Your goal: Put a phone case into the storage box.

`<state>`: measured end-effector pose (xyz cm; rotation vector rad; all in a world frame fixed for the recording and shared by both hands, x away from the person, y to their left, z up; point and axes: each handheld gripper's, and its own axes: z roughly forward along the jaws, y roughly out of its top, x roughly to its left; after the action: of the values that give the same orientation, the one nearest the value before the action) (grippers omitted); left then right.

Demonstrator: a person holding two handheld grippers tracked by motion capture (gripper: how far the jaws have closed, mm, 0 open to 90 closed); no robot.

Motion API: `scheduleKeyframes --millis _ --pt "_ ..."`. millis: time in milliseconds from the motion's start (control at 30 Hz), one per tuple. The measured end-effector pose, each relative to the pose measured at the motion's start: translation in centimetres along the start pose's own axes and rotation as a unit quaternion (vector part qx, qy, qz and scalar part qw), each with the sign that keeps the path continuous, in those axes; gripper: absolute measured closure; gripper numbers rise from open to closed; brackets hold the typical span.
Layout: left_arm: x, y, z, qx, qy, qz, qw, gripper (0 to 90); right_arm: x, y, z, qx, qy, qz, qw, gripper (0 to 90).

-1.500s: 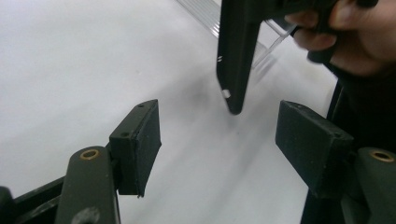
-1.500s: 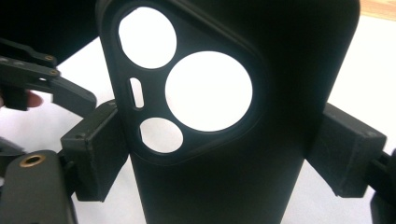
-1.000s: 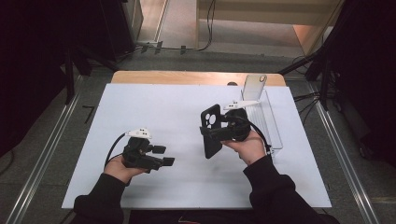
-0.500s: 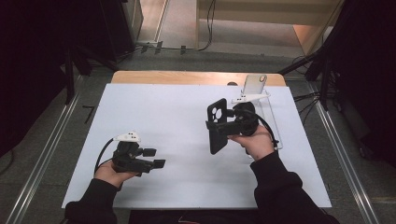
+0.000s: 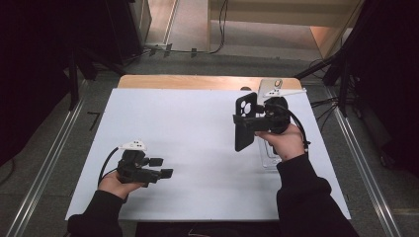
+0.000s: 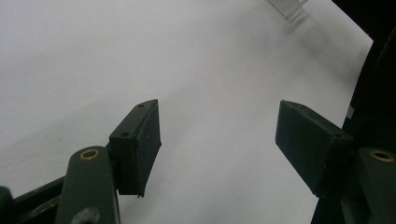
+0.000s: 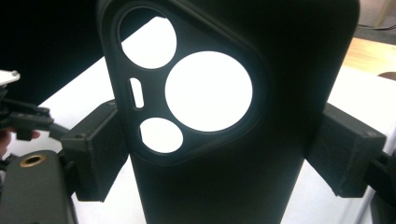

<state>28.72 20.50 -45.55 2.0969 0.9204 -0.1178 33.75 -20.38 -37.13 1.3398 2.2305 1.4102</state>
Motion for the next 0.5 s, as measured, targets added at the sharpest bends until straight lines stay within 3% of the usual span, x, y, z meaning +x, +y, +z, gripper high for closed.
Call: scheduleKeyframes --millis 500 --pt "0.1 -0.6 -0.5 -0.005 0.006 -0.010 0.9999 31.1 -3.2 0.8 -2.7 -0.034 -0.061 0.028 0.9971 12.6"
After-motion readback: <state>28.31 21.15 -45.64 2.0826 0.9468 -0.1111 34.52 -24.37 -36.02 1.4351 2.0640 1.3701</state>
